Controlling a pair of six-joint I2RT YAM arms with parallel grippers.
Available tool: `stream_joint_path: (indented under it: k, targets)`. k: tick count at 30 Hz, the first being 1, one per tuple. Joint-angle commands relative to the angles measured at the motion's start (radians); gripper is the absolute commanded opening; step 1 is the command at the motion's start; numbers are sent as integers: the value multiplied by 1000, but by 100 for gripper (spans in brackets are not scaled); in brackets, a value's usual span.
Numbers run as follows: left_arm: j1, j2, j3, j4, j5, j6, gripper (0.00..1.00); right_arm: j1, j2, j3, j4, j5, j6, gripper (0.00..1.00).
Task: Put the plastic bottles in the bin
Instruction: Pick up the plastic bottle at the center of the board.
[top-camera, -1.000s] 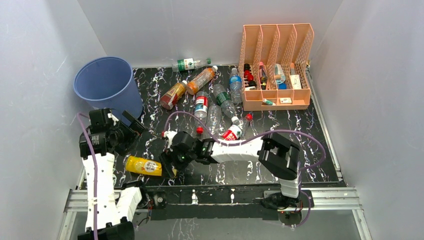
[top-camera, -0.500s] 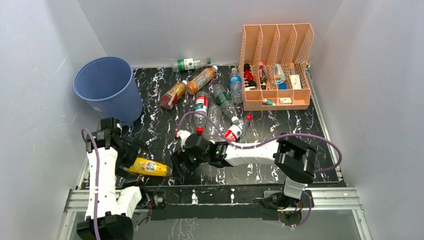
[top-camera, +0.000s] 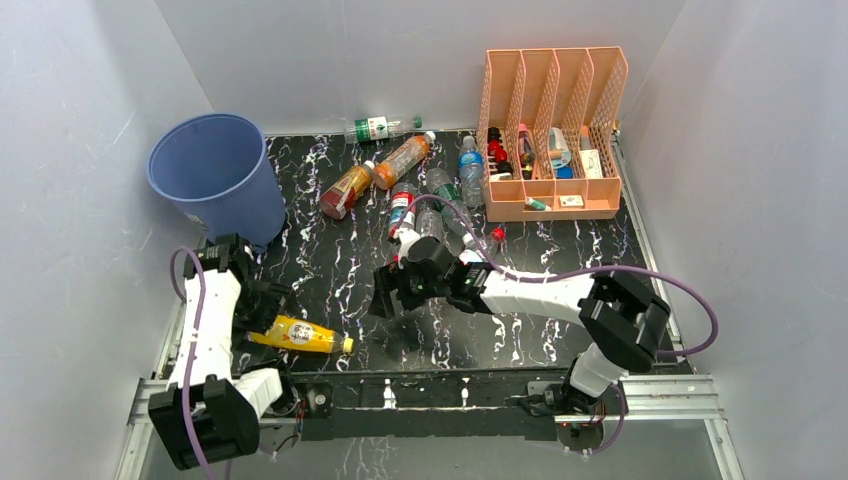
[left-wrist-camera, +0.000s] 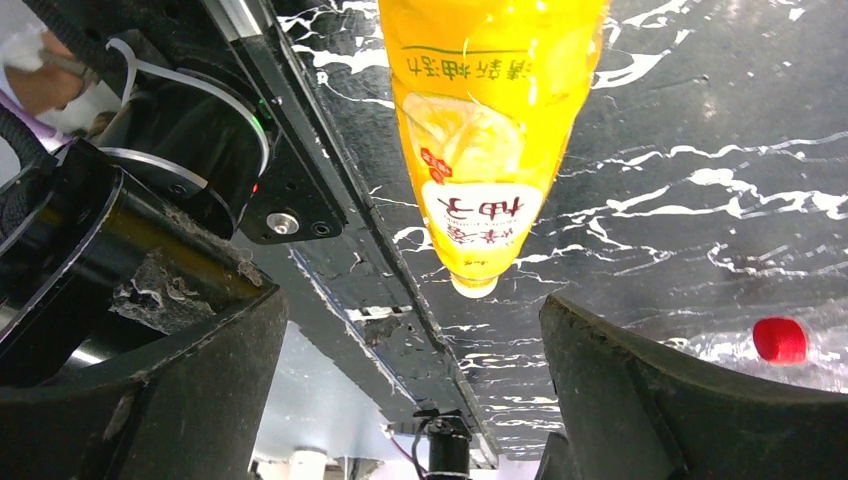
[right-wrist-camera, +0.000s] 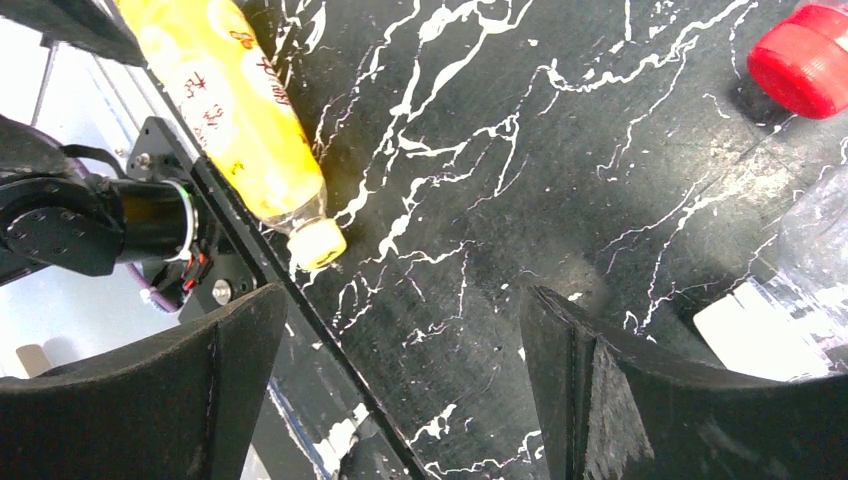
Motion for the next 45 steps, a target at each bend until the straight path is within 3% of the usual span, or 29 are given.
stream_joint_path:
  k: [1,5,14,20,25,26,27,35,38,42,45]
  targets:
    - [-18,81,10,-55,-19,-55,98,-20,-73,-12,45,-48,2,98]
    - [-83,152,54,-42,-73,-112,98,-44,-94,-24,49,-69,2,98]
    - [-200,297,-53,110,-83,-217,98,-66,-127,-45,47,-84,2,98]
    - [-222,360,-72,198,-124,-247,98,-83,-164,-74,42,-79,2,98]
    - [-226,457,-23,262,-193,-226,97,-87,-196,-74,-9,-72,2,98]
    - [-228,470,-11,270,-209,-220,96,-87,-205,-74,-26,-67,-186,98]
    - [-228,481,-1,289,-219,-204,95,-87,-217,-78,-38,-58,-98,98]
    - [-231,498,-10,445,-255,-108,94,-88,-289,-88,-120,5,-88,98]
    - [-231,518,-14,512,-231,-57,87,-88,-316,-84,-156,23,-88,98]
    - [-232,518,-31,599,-197,6,55,-88,-352,-79,-202,44,-88,98]
    - [-231,518,-33,631,-174,48,45,-88,-372,-74,-237,56,-88,98]
